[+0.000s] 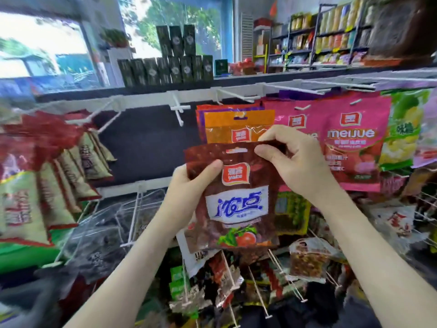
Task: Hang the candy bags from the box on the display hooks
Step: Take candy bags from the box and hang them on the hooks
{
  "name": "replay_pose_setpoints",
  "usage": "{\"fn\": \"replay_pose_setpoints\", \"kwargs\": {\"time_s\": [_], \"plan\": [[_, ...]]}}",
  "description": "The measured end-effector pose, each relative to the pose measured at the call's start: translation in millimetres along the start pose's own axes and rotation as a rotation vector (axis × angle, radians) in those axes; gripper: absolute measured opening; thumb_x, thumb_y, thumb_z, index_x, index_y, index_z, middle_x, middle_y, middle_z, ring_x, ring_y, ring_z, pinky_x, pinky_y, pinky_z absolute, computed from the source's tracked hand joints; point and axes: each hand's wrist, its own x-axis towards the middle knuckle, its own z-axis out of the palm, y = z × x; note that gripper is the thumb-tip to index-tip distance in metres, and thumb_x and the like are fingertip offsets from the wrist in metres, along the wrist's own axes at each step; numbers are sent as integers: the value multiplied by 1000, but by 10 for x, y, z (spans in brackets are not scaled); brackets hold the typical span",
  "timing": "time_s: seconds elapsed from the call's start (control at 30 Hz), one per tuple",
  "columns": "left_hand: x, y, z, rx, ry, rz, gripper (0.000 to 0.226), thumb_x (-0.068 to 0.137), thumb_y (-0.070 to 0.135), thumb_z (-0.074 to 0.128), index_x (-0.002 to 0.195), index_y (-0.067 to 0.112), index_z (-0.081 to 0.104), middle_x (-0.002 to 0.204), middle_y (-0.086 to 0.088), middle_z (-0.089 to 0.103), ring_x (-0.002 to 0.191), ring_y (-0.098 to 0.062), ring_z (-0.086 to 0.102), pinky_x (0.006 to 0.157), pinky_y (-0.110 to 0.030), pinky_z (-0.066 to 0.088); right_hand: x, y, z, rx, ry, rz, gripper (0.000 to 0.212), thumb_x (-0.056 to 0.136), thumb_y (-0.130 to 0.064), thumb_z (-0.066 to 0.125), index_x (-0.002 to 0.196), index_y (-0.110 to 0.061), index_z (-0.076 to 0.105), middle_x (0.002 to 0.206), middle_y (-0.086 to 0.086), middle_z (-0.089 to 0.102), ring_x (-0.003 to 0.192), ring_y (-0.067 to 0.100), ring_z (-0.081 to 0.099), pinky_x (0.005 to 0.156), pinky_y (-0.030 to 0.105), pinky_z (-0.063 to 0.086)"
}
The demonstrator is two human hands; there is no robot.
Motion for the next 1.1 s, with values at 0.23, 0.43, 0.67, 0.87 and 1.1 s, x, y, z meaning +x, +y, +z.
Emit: {"fn": "replay_pose_setpoints", "kwargs": {"time_s": [0.23, 0.43, 0.67, 0.87, 1.1], "plan": [[93, 158, -370, -6, 317, 60, 9, 86, 23, 66, 85, 15, 69, 82, -6, 75, 76, -24, 72, 71, -38, 56, 413, -37, 588, -65, -24, -61, 6, 88, -14, 63, 86, -9, 63, 81, -4, 61, 73, 3, 52, 72, 6, 39], [276, 266, -468, -34, 376, 83, 18, 87, 28, 66, 88, 10, 69, 85, -9, 75, 79, -27, 72, 72, -37, 57, 687, -37, 819, -86, -16, -25, 9, 90, -16, 61, 82, -12, 58, 79, -1, 61, 74, 9, 53, 67, 6, 38], [417, 238, -446, -34, 390, 117, 16, 89, 25, 64, 88, 10, 69, 83, -7, 75, 77, -23, 72, 65, -30, 57, 804, 34, 870, -126, 6, -7, 12, 90, -17, 60, 81, -18, 52, 80, -5, 56, 75, 6, 49, 66, 2, 34], [462, 219, -495, -29, 418, 147, 14, 89, 23, 65, 83, 12, 70, 82, -8, 75, 76, -24, 72, 68, -32, 58, 843, 26, 929, -133, 8, -1, 13, 90, -17, 60, 79, -16, 54, 78, -5, 56, 73, 6, 49, 64, 6, 35], [586, 120, -626, -15, 500, 90, 19, 87, 28, 67, 90, 10, 70, 86, -10, 74, 81, -29, 72, 81, -46, 57, 893, 97, 1155, -450, 103, -14, 24, 86, -28, 65, 106, -17, 60, 102, -2, 49, 102, 18, 44, 83, 27, 18]]}}
